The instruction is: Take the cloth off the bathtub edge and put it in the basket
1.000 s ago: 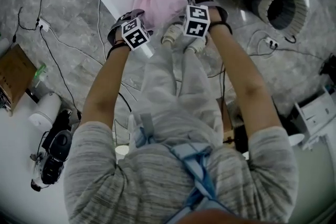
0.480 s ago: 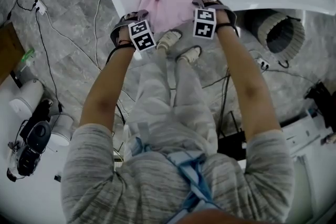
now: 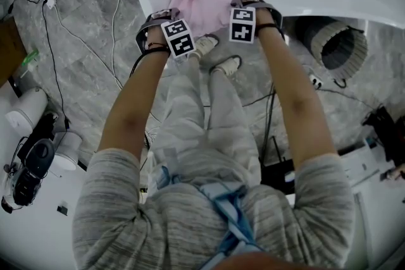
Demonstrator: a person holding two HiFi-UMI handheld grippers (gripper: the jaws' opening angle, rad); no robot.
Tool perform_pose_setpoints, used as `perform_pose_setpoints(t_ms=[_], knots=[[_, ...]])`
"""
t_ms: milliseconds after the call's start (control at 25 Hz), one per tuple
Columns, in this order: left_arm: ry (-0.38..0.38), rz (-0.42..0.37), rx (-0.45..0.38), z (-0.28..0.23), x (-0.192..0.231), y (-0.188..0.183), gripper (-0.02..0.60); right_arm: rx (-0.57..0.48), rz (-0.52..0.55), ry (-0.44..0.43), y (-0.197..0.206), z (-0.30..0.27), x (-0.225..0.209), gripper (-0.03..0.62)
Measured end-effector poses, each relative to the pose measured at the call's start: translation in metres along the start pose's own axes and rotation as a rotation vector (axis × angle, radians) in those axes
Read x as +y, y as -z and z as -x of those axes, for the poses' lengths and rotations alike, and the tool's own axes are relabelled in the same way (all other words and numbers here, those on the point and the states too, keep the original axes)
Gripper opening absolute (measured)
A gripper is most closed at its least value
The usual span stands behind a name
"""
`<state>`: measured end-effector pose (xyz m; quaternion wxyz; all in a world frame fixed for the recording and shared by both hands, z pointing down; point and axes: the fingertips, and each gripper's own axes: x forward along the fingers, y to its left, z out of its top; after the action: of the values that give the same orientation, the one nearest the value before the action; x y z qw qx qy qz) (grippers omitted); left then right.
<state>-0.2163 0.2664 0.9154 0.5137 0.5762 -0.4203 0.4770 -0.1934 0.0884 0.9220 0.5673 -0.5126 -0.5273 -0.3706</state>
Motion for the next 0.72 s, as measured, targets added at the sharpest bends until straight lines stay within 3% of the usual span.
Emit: perform_pose_setpoints(t_ms=[200, 440, 720], knots=[[0.022, 0.002, 0.032, -0.001, 0.000, 0.002, 0.394, -0.004, -0.024, -0.014, -0.012, -0.006, -0.003, 0.322], [-0.003, -0.010, 0.080, -0.006, 0.000, 0.005, 0.394, 0.016, -0.014, 0.023, -0.014, -0.012, -0.005, 0.319], [-0.013, -0.023, -0.015, 0.001, 0.002, -0.003, 0.393, -0.014, -0.024, 0.032, -0.023, -0.011, -0.005, 0.308]])
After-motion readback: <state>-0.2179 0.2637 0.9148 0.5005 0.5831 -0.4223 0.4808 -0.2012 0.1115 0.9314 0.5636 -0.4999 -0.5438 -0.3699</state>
